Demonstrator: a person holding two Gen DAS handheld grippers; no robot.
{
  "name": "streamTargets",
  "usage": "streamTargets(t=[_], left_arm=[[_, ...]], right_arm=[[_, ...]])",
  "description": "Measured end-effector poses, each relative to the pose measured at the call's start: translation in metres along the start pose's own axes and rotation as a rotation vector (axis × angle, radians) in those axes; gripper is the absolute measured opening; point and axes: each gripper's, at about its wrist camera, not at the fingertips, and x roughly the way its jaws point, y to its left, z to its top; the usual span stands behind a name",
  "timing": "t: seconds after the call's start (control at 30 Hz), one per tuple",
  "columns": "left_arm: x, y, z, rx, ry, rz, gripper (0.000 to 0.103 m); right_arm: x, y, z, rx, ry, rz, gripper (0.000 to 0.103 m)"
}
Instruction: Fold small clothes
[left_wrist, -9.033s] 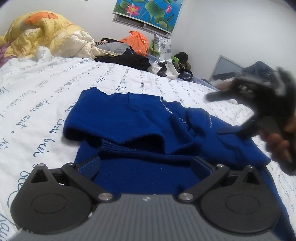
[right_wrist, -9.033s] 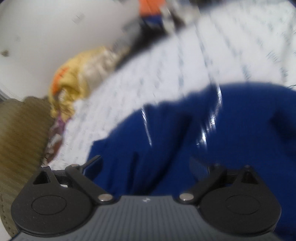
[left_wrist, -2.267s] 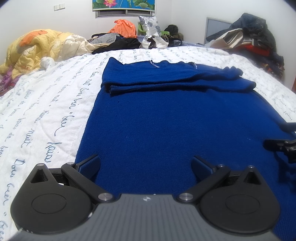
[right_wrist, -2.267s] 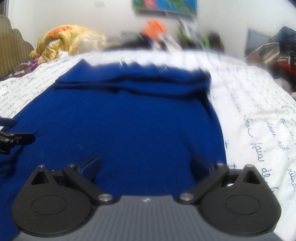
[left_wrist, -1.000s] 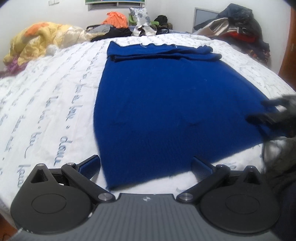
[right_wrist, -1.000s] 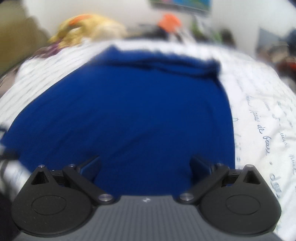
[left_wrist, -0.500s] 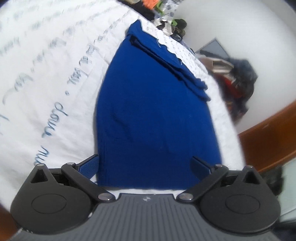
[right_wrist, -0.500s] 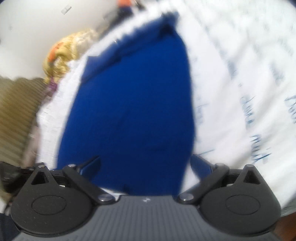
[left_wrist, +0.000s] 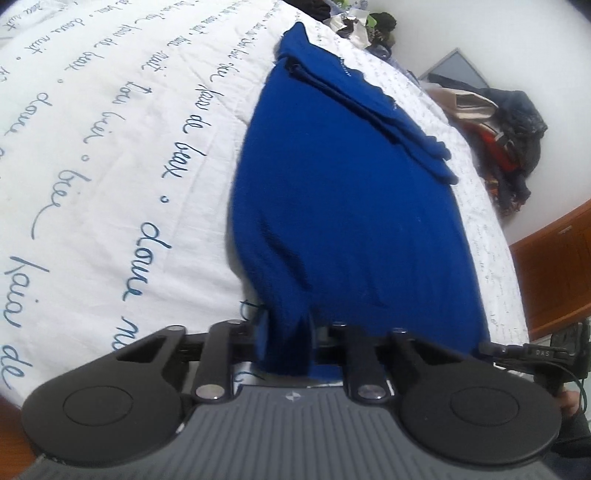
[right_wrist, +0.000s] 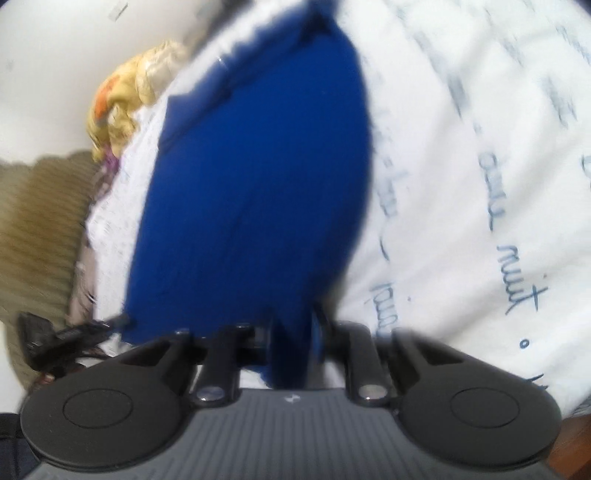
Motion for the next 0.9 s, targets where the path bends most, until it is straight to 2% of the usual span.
streamTargets(t=[0.03,0.1,0.17,0.23,0.33,0.43,0.5,0.53,0.57,0.6,0.63,0.7,0.77,0.9], left_arm=[[0.0,0.001,0.001,-0.004,0.002,-0.001,0.022],[-0.001,0.003,0.003,-0.011,0.0,-0.016,0.037],[-0.002,0.004,0.002,-0.027,-0.006,-0.062,0.07],[0.0,0.001,0.001,-0.028,-0.006,-0.094,0.083],[0.004,-0.009,0.001,0.011,-0.007,-0.077,0.079],[0.008,-0.008,0.004,0.008,-0.008,-0.067,0.06],[0.009,-0.005,0.006,0.0,-0.001,-0.05,0.036],[0.011,-0.003,0.006,-0.004,0.009,-0.031,0.015],[0.011,-0.002,0.006,-0.008,0.015,-0.01,0.008],[0.01,-0.001,0.007,-0.01,0.018,-0.009,0.008],[0.008,-0.002,0.008,-0.003,0.017,-0.003,0.008],[0.001,-0.011,0.009,0.047,-0.008,-0.006,0.008],[-0.011,-0.02,0.016,0.084,-0.055,-0.044,0.008],[-0.023,-0.03,0.055,0.106,-0.156,-0.142,0.008]], right_arm=[[-0.001,-0.002,0.0,0.013,-0.003,0.003,0.018],[-0.003,-0.005,-0.001,0.024,-0.016,0.003,0.021],[-0.005,-0.011,-0.001,0.066,-0.019,0.025,0.025],[-0.007,-0.016,-0.002,0.098,-0.023,0.056,0.03],[-0.006,-0.018,-0.001,0.107,-0.011,0.064,0.03],[-0.009,-0.026,0.002,0.139,-0.005,0.087,0.031],[-0.008,-0.031,0.0,0.165,0.007,0.121,0.03],[-0.007,-0.032,0.0,0.168,0.009,0.131,0.028],[-0.007,-0.032,-0.001,0.159,0.008,0.127,0.025],[-0.008,-0.031,-0.001,0.15,0.009,0.105,0.01],[-0.008,-0.03,0.0,0.14,0.006,0.066,0.008],[-0.014,-0.029,0.001,0.129,-0.014,0.07,0.008],[-0.021,-0.025,0.007,0.12,-0.046,0.098,0.008],[-0.037,-0.016,0.038,0.087,-0.124,0.179,0.008]])
